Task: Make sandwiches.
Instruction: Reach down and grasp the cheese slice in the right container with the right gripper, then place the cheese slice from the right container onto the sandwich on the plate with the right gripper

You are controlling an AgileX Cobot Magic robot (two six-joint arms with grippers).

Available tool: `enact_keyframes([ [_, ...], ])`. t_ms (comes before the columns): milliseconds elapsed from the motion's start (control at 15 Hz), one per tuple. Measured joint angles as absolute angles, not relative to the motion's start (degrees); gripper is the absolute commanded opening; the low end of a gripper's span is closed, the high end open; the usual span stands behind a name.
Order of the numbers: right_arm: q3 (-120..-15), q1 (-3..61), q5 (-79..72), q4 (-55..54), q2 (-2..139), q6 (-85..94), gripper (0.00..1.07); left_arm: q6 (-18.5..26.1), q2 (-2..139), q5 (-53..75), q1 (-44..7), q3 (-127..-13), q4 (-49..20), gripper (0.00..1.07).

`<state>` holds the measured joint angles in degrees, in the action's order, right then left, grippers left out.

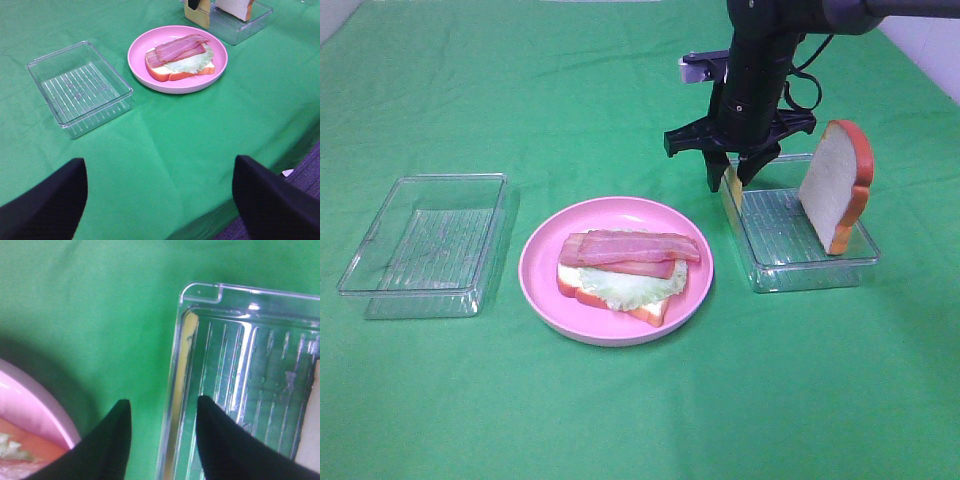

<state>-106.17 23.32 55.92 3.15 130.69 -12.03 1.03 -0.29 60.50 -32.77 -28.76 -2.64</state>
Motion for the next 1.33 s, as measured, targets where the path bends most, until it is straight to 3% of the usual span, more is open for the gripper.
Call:
enact_keyframes([
  [333, -106.17, 23.32, 55.58, 3.84, 130.63, -12.03, 0.16, 1.03, -0.29, 60.5, -32.77, -28.76, -2.64, 0.76],
  [400, -106.17, 23.32, 55.52, 4.47, 130.63, -12.03, 0.07, 1.03, -0.29, 60.5, -32.77, -28.76, -2.64, 0.76],
  [533, -106.17, 23.32, 55.58, 4.7, 130.63, -12.03, 0.0, 1.03, -0.29, 60.5, -32.77, -28.76, -2.64, 0.76],
  [1133, -106.17, 23.32, 58.04, 4.35, 125.08, -11.06, 0.0, 1.03, -0.29, 60.5, -32.77, -28.76, -2.64, 0.76],
  [1333, -106.17, 23.32, 60.62, -3.78, 122.15, -6.25, 0.0, 1.03, -0.29, 60.5, -32.77, -28.76, -2.64, 0.76],
])
